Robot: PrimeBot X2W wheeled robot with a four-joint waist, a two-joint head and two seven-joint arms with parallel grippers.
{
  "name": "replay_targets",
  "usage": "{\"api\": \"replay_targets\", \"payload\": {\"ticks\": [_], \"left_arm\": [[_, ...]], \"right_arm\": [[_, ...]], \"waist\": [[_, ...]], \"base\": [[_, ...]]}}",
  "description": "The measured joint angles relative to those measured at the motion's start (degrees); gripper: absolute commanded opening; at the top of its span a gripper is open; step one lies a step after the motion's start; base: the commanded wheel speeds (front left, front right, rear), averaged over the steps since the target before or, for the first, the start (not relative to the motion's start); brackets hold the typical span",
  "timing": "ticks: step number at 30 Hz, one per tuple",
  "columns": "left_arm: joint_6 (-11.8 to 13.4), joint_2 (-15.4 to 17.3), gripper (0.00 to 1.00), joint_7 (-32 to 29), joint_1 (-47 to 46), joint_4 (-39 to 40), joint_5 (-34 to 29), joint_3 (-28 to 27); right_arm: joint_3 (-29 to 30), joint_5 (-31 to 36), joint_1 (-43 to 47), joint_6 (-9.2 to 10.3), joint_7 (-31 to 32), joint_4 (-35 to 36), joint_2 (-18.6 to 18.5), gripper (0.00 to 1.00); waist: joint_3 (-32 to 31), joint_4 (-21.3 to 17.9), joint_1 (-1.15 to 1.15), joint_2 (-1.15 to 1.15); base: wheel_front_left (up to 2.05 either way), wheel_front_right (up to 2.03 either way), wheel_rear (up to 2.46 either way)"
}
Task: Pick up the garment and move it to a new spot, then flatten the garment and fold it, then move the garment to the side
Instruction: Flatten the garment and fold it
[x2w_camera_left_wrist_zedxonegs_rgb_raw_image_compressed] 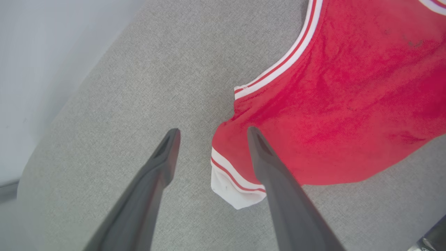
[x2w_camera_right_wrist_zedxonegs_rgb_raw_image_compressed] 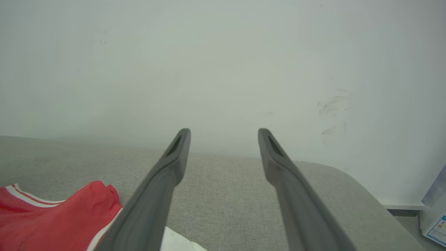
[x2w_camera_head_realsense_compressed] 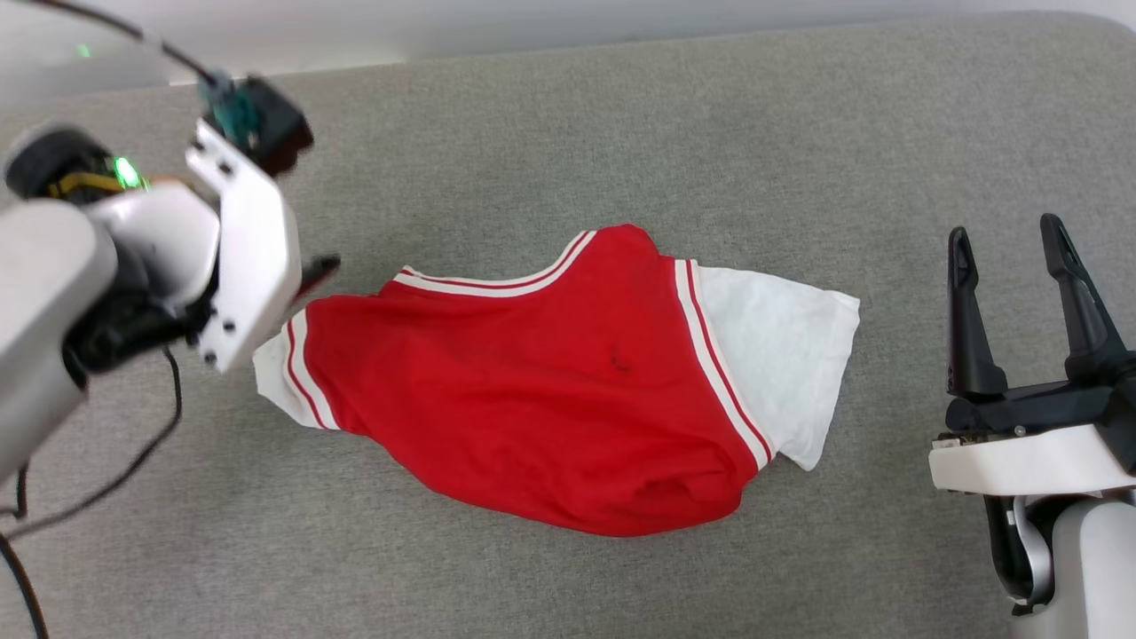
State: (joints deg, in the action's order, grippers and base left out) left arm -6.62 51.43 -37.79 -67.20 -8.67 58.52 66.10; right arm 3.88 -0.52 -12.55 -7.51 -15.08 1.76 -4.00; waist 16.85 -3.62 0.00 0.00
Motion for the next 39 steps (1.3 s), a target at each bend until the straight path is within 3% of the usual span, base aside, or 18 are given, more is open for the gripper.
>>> {"api": "replay_targets", "payload": {"ticks": [5,13,24,25,26,27,31,39], "left_arm": [[0.0,-2.4,1.0,-3.1,-4.5,-1.3,-0.7,-0.4],[-0.5,-6.9,1.0,-9.1,-6.2,-6.1,-0.7,3.7],[-0.7,-8.6,1.0,-11.5,-2.5,-11.9,-0.5,5.7],[-0.7,-8.7,0.91,-11.9,-2.5,-11.7,-0.9,5.7],[-0.7,-8.7,0.17,-11.8,-2.5,-11.4,-1.9,5.8],[-0.7,-8.8,0.0,-11.3,-2.5,-11.1,-2.6,5.9],[-0.7,-9.2,0.0,-7.4,-3.1,-8.8,-2.8,6.9],[-0.7,-5.9,0.0,-0.6,-10.1,1.3,-3.8,7.2]], "right_arm": [[-0.8,-0.1,-0.6,0.0,0.0,0.6,0.0,1.0],[-1.6,0.0,-2.4,0.0,0.0,1.2,0.1,1.0],[-1.3,-0.1,-4.1,0.0,0.0,1.7,0.5,1.0],[-1.2,-0.1,-4.2,0.0,0.0,1.7,0.5,1.0],[-1.1,-0.1,-4.2,0.0,0.0,1.7,0.5,1.0],[-1.1,0.0,-4.2,0.0,0.0,1.7,0.5,1.0],[-1.0,0.0,-4.2,0.0,0.0,1.6,0.7,1.0],[0.7,-0.1,-2.9,0.0,0.0,1.9,0.8,1.0]], "waist": [[1.7,-0.8,0.0,0.0],[5.3,-3.1,0.0,0.0],[9.4,-6.0,0.0,0.0],[9.5,-6.0,0.0,0.0],[9.6,-6.0,0.0,0.0],[9.6,-5.9,0.0,0.0],[8.8,-5.3,0.0,0.0],[6.7,-4.1,0.0,0.0]], "base": [[0.0,0.0,0.0],[0.0,0.0,0.0],[0.0,0.0,0.0],[0.0,0.0,0.0],[0.0,0.0,0.0],[0.0,0.0,0.0],[0.0,0.0,0.0],[0.0,0.0,0.0]]}}
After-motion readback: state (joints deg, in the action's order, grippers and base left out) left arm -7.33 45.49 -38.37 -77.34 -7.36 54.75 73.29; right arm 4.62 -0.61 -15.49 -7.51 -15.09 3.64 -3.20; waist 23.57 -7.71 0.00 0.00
